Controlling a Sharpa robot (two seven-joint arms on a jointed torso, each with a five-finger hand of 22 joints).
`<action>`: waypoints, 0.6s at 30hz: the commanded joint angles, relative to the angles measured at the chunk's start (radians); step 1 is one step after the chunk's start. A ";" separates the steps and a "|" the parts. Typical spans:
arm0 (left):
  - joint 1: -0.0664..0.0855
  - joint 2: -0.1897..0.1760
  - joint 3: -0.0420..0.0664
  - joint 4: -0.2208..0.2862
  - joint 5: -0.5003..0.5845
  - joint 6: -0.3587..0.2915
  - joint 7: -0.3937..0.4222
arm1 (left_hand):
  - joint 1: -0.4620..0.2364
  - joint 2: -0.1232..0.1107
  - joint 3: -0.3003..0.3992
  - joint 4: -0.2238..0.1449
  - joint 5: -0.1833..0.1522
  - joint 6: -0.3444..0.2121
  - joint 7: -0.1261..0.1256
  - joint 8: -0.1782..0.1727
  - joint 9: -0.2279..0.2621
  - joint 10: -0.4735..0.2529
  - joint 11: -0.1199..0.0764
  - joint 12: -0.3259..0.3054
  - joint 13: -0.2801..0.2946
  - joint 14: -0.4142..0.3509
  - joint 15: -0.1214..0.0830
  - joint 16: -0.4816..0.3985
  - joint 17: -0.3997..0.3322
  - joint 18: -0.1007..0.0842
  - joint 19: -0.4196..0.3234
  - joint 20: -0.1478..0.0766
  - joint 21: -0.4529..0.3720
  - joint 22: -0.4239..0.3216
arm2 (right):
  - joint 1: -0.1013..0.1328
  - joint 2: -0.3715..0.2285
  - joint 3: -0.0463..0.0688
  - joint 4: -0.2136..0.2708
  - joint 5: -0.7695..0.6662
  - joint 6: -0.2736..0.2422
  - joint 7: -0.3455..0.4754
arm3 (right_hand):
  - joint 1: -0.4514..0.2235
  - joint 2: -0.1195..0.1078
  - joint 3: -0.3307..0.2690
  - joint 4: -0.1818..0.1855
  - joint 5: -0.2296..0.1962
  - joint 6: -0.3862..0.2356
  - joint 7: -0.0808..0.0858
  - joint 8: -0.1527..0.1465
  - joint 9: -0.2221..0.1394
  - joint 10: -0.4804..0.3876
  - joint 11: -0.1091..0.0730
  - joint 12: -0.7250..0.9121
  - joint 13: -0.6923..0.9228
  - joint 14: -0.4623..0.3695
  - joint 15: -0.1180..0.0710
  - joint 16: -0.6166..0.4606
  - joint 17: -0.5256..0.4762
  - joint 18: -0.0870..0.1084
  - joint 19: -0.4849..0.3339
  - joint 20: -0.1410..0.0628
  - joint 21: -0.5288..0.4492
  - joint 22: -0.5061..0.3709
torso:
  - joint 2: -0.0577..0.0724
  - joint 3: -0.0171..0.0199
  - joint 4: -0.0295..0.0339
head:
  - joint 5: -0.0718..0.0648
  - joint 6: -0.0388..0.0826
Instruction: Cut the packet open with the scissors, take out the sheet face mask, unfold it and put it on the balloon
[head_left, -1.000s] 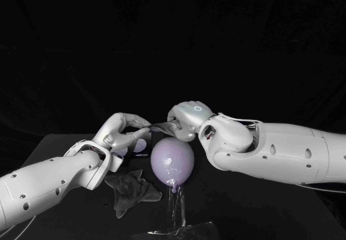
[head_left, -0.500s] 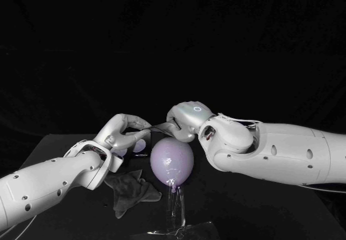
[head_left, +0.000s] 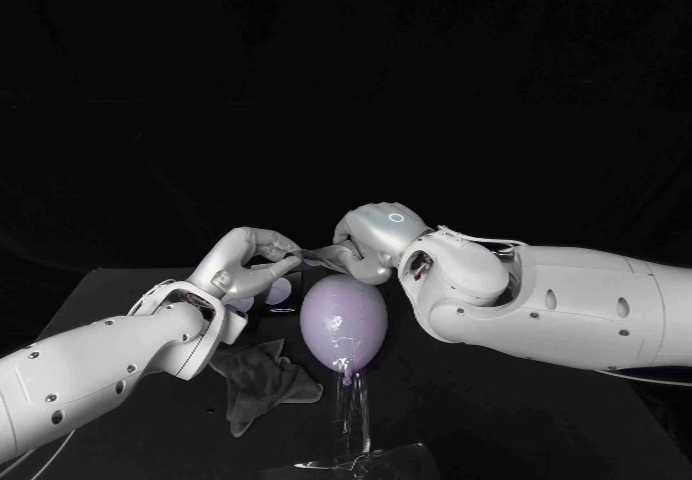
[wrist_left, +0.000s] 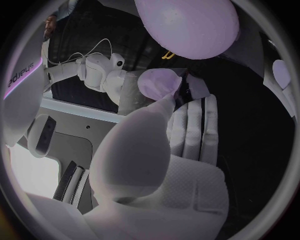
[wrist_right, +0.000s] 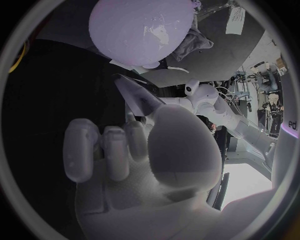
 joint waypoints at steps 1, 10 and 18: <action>0.001 0.000 0.001 0.003 -0.036 -0.032 -0.031 | 0.000 0.012 -0.006 -0.001 0.006 0.001 -0.010 0.013 0.061 0.019 -0.007 0.013 0.002 0.014 -0.002 0.017 0.009 0.003 0.003 -0.008 0.020 0.011 | 0.003 -0.008 0.002 0.004 0.018 -0.057 0.015 | -0.024 0.004 0.051 -0.045 0.005 -0.012 0.007 0.096 0.084 0.026 0.005 -0.057 0.129 0.105 0.004 0.007 0.263 -0.005 0.035 -0.002 -0.017 0.209 | 0.000 0.0010 -0.0007 | 0.003 0.000; 0.001 -0.001 0.001 0.007 -0.059 -0.032 -0.050 | 0.002 0.013 -0.007 -0.001 0.006 -0.007 -0.012 0.027 0.086 0.026 -0.011 0.023 0.002 0.015 -0.007 0.038 0.025 0.002 -0.002 -0.016 0.047 0.028 | 0.007 -0.025 0.002 0.006 0.050 -0.129 0.047 | -0.046 -0.005 0.065 -0.055 0.006 -0.105 0.044 0.041 0.062 -0.079 0.035 -0.341 -0.028 0.105 0.028 0.007 0.263 0.006 0.010 0.016 -0.082 0.192 | -0.001 0.0010 -0.0009 | 0.002 -0.001; 0.001 -0.002 0.001 0.007 -0.065 -0.026 -0.057 | 0.006 0.016 -0.004 -0.003 0.006 -0.012 -0.011 0.034 0.100 0.028 -0.011 0.028 0.003 0.013 -0.008 0.048 0.033 0.001 -0.009 -0.020 0.061 0.038 | 0.011 -0.043 0.002 0.013 0.059 -0.149 0.060 | -0.056 -0.018 0.059 -0.061 0.006 -0.128 0.060 0.015 0.050 -0.095 0.049 -0.382 -0.054 0.105 0.040 0.007 0.263 0.009 0.003 0.027 -0.098 0.188 | 0.000 0.0006 -0.0008 | 0.001 -0.002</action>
